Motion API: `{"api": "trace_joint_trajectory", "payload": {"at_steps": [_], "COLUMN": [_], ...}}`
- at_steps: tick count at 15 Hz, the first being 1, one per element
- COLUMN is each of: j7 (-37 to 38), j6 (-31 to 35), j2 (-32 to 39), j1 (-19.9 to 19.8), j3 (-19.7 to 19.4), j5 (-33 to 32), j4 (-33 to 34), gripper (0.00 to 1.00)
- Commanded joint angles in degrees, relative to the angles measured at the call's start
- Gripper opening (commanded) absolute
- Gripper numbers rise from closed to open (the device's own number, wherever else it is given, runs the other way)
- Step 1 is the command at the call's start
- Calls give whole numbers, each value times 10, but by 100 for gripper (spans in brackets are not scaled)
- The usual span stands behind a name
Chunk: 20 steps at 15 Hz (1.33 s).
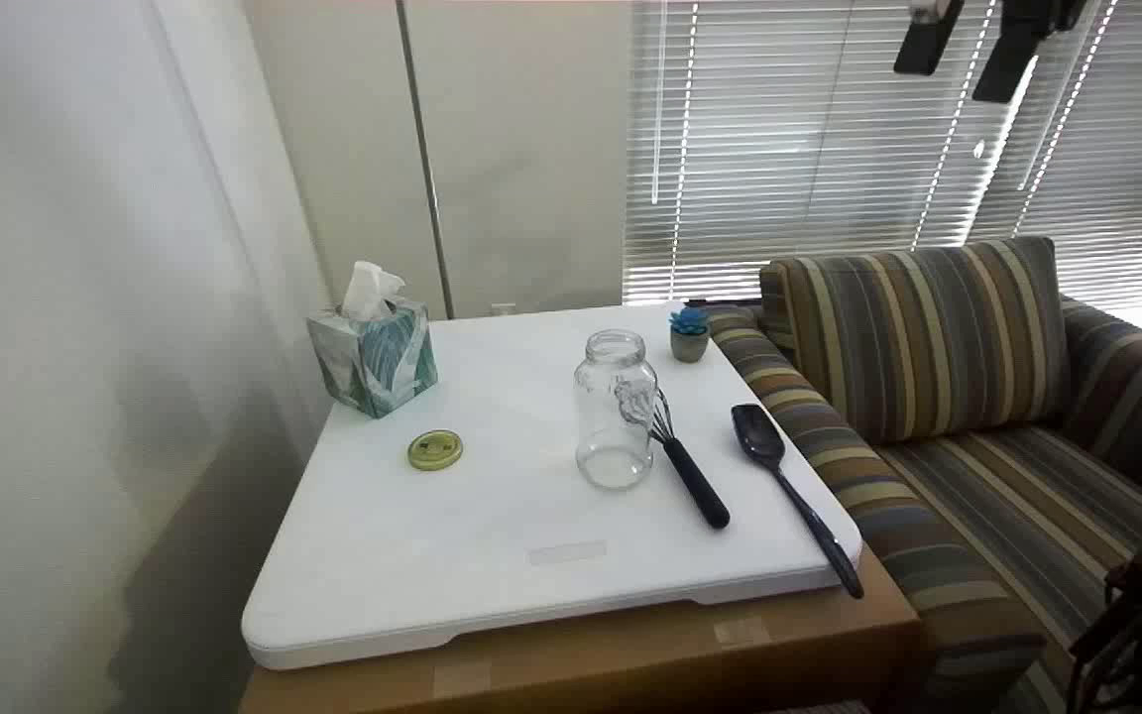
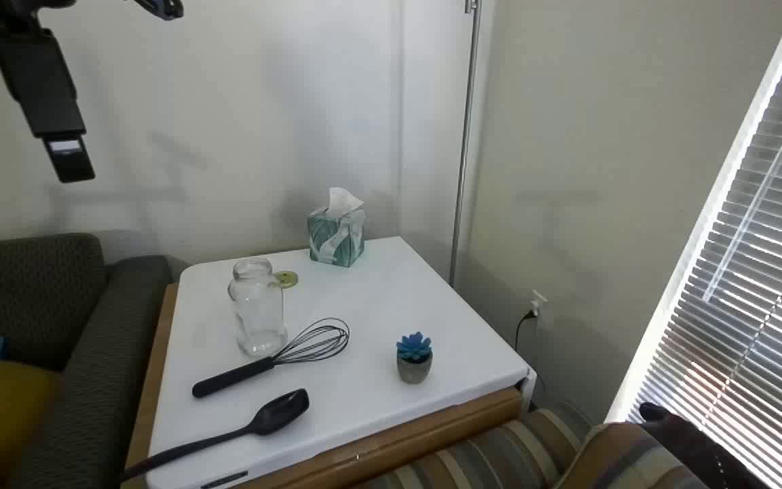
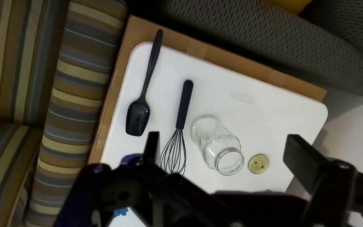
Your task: Move the lid forward.
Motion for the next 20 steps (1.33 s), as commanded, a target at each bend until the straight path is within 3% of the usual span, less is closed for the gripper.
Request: {"api": "trace_joint_trajectory", "payload": {"at_steps": [1, 12, 20], "j7": [-2, 4, 2], "j6": [-2, 0, -10], "j2": [0, 22, 142], "j1": [-6, -3, -9], "j3": [6, 15, 16], "j5": [2, -2, -9], "j4": [1, 17, 76], "gripper": [100, 100, 100]}}
